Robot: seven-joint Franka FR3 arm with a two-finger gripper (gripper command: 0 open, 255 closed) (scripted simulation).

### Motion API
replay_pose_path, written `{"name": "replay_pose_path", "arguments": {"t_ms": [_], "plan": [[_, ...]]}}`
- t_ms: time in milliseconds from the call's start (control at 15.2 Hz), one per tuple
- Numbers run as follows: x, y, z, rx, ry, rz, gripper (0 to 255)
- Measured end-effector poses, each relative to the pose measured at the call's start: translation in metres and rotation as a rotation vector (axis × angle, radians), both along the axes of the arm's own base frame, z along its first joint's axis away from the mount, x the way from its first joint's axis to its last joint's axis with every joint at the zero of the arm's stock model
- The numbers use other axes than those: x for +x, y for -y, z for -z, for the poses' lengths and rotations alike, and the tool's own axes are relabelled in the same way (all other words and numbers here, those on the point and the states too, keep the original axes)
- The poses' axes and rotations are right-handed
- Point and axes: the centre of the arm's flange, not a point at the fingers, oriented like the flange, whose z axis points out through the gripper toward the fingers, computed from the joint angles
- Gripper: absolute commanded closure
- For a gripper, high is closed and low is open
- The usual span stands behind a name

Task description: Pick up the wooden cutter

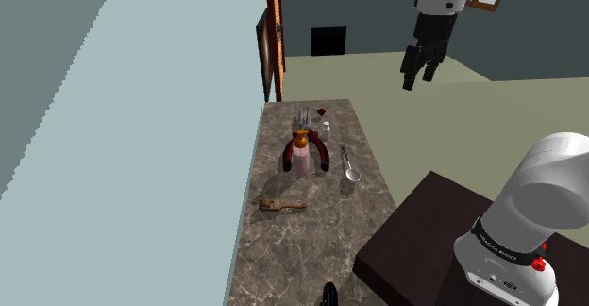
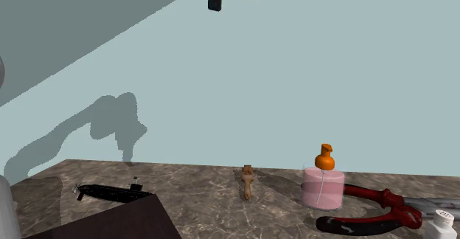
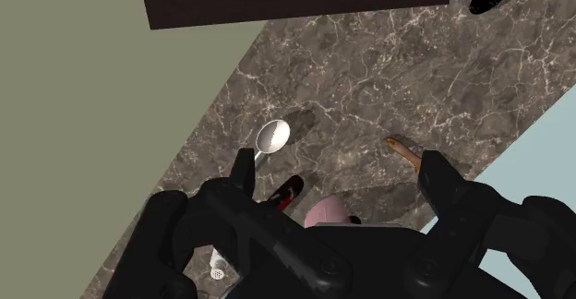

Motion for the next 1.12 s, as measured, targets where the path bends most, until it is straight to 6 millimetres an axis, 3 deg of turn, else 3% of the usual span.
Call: {"name": "replay_pose_path", "arguments": {"t_ms": [330,1122], "plan": [[0.023,-0.015,0.026,-0.005,-0.005,-0.027,0],[0.111,-0.084,0.146,-0.024,-0.019,-0.136,0]]}}
